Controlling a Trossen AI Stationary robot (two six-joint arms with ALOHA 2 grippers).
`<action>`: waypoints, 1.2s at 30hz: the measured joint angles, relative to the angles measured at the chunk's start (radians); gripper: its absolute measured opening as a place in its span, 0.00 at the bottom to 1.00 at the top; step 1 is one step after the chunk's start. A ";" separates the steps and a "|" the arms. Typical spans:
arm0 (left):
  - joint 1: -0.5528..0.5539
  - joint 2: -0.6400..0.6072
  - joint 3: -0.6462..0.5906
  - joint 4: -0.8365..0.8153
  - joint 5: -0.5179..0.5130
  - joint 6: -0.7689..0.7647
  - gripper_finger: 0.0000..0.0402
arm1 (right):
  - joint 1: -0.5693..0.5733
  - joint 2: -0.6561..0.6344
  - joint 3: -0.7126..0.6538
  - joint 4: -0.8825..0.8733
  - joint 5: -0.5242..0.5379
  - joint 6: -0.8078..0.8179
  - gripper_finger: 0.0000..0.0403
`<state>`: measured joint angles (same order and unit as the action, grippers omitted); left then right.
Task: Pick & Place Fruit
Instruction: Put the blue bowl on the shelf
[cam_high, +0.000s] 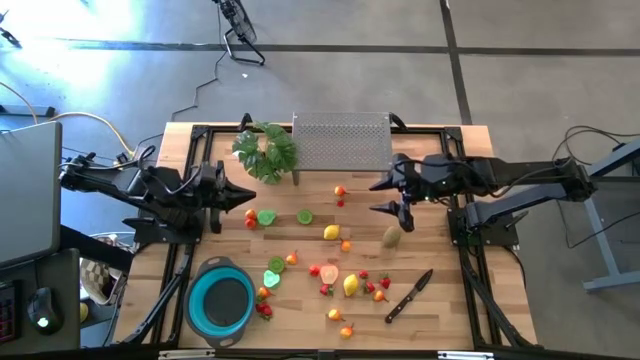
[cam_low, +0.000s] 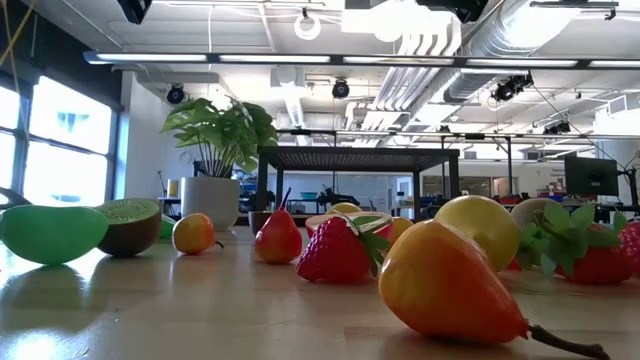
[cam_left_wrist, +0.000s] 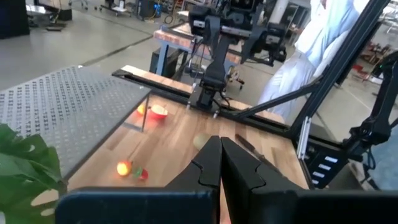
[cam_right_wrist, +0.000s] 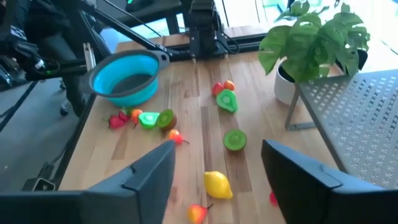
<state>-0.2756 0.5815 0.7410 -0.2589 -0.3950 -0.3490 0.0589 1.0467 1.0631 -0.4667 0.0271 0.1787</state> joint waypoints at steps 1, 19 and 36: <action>0.000 -0.001 0.000 -0.011 0.000 -0.005 0.00 | 0.000 -0.002 0.000 0.001 0.000 0.000 0.52; 0.000 0.012 0.058 -0.224 0.135 -0.123 0.00 | 0.000 -0.006 0.000 0.039 0.030 0.010 0.07; 0.000 0.012 0.057 -0.422 0.304 -0.371 0.62 | 0.000 -0.006 0.000 0.064 0.081 0.090 0.05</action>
<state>-0.2756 0.5937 0.7982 -0.6811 -0.0915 -0.7198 0.0589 1.0409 1.0634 -0.4030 0.1082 0.2687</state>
